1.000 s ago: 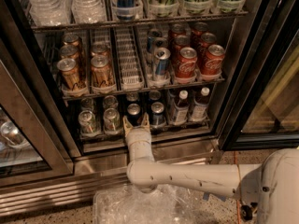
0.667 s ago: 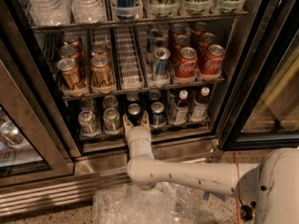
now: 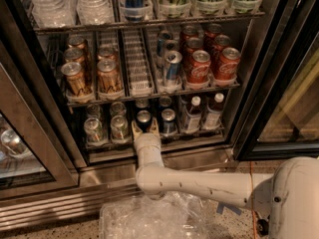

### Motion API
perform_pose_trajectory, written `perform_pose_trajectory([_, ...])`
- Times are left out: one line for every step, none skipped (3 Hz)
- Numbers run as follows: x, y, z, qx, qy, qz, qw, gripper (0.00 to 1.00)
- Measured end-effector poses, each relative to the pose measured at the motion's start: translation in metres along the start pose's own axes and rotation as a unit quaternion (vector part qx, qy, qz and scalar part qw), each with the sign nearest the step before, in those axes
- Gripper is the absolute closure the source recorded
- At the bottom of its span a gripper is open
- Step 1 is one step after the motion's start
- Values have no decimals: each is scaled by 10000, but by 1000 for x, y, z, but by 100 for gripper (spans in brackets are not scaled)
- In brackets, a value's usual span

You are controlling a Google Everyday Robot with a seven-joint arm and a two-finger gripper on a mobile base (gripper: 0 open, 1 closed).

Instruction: Pick pepsi can from bottom shelf of fridge

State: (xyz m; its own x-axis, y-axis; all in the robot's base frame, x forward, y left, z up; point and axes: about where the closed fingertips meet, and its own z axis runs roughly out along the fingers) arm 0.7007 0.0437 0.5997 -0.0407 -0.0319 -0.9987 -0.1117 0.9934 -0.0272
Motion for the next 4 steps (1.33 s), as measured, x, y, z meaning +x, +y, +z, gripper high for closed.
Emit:
perform_pose_trajectory([0,0,0,0,0,0,10000,81])
perform_pose_trajectory([0,0,0,0,0,0,10000,100])
perform_pose_trajectory([-7,-7,-6,-102,-10,-17,9999,100])
perform_pose_trajectory([-13,-7,-8,-162,-36,-3,9999,100])
